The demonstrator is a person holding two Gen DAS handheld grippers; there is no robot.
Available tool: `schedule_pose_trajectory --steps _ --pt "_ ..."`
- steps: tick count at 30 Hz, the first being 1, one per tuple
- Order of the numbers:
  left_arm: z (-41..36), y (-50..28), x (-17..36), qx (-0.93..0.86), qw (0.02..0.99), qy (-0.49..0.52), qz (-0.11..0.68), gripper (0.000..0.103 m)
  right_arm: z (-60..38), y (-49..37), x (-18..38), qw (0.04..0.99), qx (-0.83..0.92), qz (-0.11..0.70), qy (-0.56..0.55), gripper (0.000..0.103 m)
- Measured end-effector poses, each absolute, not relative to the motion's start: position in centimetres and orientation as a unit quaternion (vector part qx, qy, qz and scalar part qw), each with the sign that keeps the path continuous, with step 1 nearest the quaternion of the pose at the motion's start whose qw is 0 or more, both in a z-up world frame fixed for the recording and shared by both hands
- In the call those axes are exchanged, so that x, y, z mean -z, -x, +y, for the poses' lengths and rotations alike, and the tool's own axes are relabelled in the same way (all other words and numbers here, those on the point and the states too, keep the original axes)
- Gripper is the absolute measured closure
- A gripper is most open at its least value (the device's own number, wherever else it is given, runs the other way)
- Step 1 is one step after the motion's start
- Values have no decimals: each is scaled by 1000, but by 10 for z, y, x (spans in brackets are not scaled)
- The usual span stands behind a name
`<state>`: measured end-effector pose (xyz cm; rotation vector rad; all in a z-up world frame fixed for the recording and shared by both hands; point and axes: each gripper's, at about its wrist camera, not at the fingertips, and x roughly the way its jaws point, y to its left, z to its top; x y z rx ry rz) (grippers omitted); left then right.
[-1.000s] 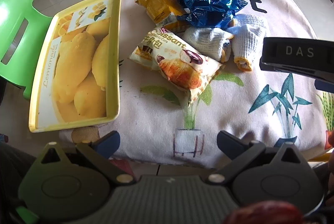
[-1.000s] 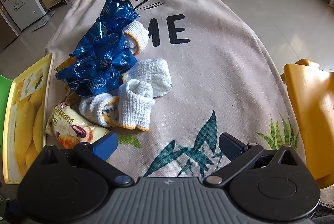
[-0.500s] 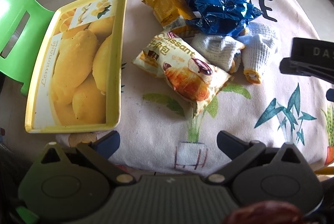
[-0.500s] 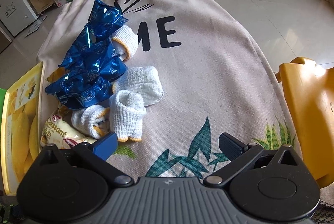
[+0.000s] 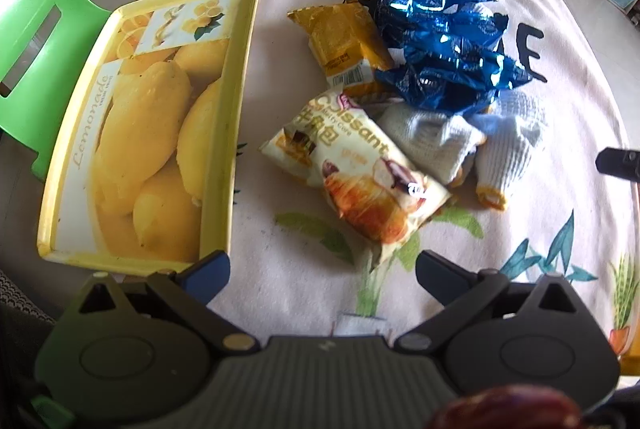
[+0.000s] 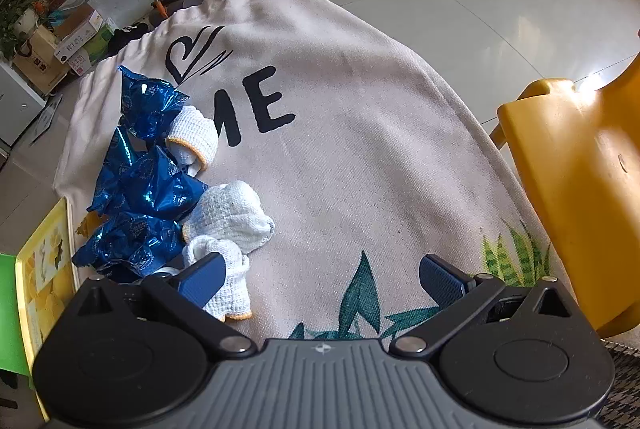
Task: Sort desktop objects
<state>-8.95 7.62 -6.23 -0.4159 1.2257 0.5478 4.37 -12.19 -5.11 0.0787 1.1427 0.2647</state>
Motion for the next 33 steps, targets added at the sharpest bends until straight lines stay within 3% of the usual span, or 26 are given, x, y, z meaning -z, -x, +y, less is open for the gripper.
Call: schedule_pose_trajectory --steps 21,33 --pt "83 50 85 -275 754 219 554 1 -101 -58 56 796 -198 569 -66 13" --pt "90 56 107 -282 734 240 569 1 -101 -61 69 778 -188 593 -87 13"
